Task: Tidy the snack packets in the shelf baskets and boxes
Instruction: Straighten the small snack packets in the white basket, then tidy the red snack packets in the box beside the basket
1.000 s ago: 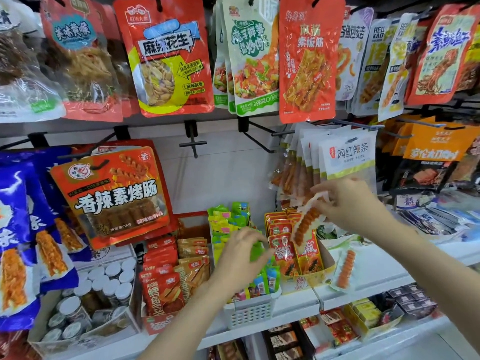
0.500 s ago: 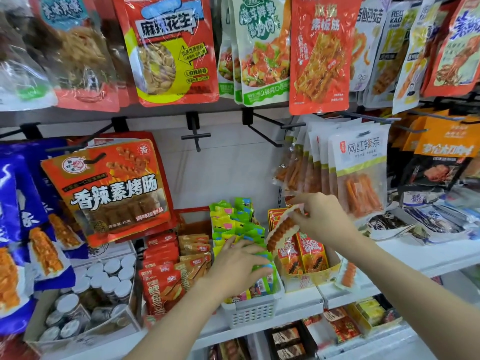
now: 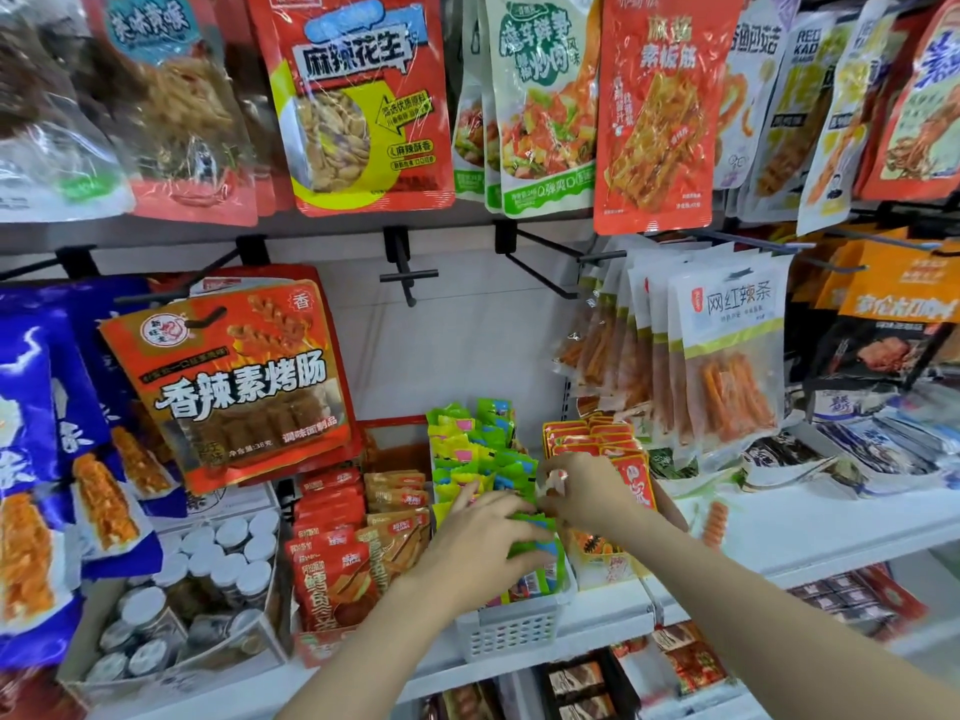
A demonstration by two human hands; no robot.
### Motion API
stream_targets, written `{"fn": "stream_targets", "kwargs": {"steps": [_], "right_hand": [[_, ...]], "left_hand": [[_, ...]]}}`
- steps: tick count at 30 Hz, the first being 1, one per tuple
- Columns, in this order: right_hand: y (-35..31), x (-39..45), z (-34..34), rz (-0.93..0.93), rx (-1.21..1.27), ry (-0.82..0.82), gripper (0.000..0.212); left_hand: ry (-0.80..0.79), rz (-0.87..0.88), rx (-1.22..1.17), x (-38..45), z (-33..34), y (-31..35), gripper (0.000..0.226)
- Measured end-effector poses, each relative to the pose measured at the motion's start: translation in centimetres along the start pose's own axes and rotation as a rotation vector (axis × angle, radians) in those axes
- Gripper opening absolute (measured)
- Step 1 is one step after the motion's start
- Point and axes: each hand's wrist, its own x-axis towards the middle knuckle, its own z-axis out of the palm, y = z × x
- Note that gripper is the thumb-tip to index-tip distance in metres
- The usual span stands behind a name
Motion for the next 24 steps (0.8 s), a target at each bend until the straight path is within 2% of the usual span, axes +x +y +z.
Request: {"fn": "stream_targets", "kwargs": {"steps": [2, 3, 7, 12, 14, 16, 19, 21, 24], "right_hand": [[1.0, -0.1, -0.5, 0.032, 0.201, 0.037, 0.044], [1.4, -0.1, -0.7, 0.037, 0.226, 0.056, 0.041], [1.5, -0.2, 0.4, 0.028, 0.222, 0.133, 0.019], [1.1, -0.3, 1.4, 0.039, 0.275, 0.13, 0.021], [1.5, -1.0, 0.1, -0.018, 0.232, 0.151, 0.035], [2.1, -2.5, -0.9, -0.124, 0.15, 0.144, 0.059], [2.1, -5.3, 0.4, -0.297, -0.022, -0.004, 0.091], [1.9, -7.0, 2.7, -0.32, -0.132, -0.033, 0.101], [1.5, -8.0, 5.3, -0.316, -0.183, 0.055, 0.098]], "left_hand": [[0.035, 0.004, -0.055, -0.6, -0.1, -0.6, 0.038], [0.038, 0.007, -0.051, -0.9, 0.0, -1.1, 0.041], [-0.014, 0.067, 0.006, -2.2, 0.3, -2.5, 0.064], [-0.019, 0.067, 0.034, -2.5, 0.3, -2.4, 0.066], [-0.006, 0.035, 0.006, -2.9, 0.0, -2.3, 0.076], [0.052, -0.041, -0.038, -3.8, -0.2, -2.6, 0.084], [0.076, -0.186, -0.142, -5.8, -0.4, -2.8, 0.092], [0.033, -0.226, -0.207, -6.8, -0.2, -2.4, 0.103], [0.069, -0.222, -0.269, -7.6, 0.5, -1.5, 0.113]]}}
